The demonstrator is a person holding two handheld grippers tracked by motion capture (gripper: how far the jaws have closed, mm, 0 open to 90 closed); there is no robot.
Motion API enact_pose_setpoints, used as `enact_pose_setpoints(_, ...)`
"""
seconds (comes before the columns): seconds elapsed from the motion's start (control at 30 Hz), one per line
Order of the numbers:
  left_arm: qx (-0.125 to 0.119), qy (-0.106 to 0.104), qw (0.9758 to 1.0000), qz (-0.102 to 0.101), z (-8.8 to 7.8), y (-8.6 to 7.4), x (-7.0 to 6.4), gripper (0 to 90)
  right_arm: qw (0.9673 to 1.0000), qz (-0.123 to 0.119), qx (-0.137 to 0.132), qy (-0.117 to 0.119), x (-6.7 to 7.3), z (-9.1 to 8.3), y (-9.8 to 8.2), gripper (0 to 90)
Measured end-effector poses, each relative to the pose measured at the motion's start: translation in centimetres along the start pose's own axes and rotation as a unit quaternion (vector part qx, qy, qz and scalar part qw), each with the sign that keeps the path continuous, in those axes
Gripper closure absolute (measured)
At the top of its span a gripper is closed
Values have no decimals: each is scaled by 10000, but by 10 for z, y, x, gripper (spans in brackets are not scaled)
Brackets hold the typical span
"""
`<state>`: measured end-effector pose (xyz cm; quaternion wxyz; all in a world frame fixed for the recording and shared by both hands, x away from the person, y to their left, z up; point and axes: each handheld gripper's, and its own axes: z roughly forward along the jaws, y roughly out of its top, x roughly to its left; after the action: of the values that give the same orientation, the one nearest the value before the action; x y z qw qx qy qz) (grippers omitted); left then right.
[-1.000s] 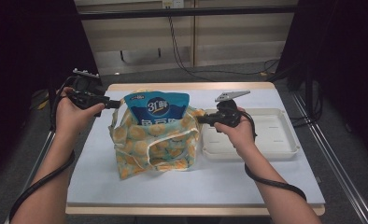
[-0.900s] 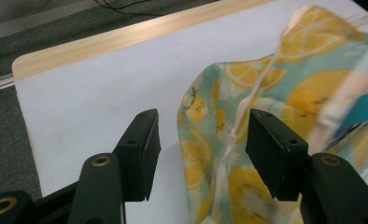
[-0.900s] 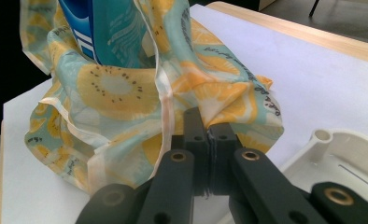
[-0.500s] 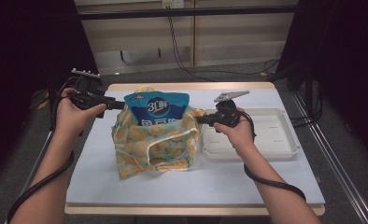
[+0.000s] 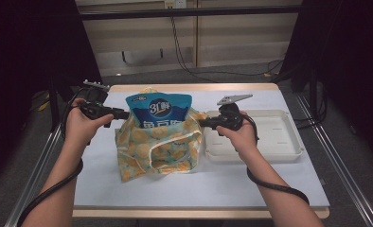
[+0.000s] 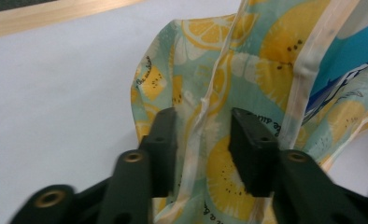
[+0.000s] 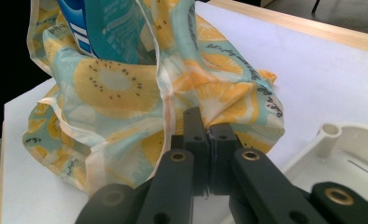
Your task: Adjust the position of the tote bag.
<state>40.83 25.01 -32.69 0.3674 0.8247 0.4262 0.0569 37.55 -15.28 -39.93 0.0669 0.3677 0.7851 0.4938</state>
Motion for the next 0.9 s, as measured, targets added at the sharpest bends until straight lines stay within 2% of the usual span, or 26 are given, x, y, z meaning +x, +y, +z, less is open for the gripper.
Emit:
enact_pose_setpoints(0.1, 71, 92, 9999, -52, 4, -3, -1, 730, 10000, -1, 17, -6, -2, 1, -4, 892)
enact_pose_setpoints(0.27, 72, 28, 9999, -130, 8, -7, -2, 794, 10000, 21, 69, -5, -3, 3, -8, 891)
enact_pose_setpoints(0.33, 120, 78, 9999, -90, 9, -9, -2, 826, 9999, 18, 110, -8, -3, 3, -10, 890)
enact_pose_setpoints(0.4, 152, 15, 9999, -56, 9, -9, 0, 833, 9999, 31, 156, -34, -3, 3, -12, 886)
enact_pose_setpoints(0.47, 109, 94, 9999, -94, 8, -10, -2, 832, 9998, 67, 174, -53, -5, 3, -13, 874)
enact_pose_setpoints(0.57, 82, 80, 9999, -84, 5, -10, -2, 820, 9997, 24, 204, -99, -6, 2, -14, 874)
enact_pose_setpoints(0.7, 74, 171, 9998, -60, 0, -8, -3, 746, 9997, 9, 158, -160, -7, -3, -12, 816)
enact_pose_setpoints(0.77, -16, 234, 9997, -40, -3, -6, -5, 706, 9996, -41, 144, -231, -7, -6, -10, 800)
enact_pose_setpoints(0.9, -12, 214, 9998, -1, -10, -4, -6, 666, 9993, -109, 77, -361, -9, -13, -4, 740)
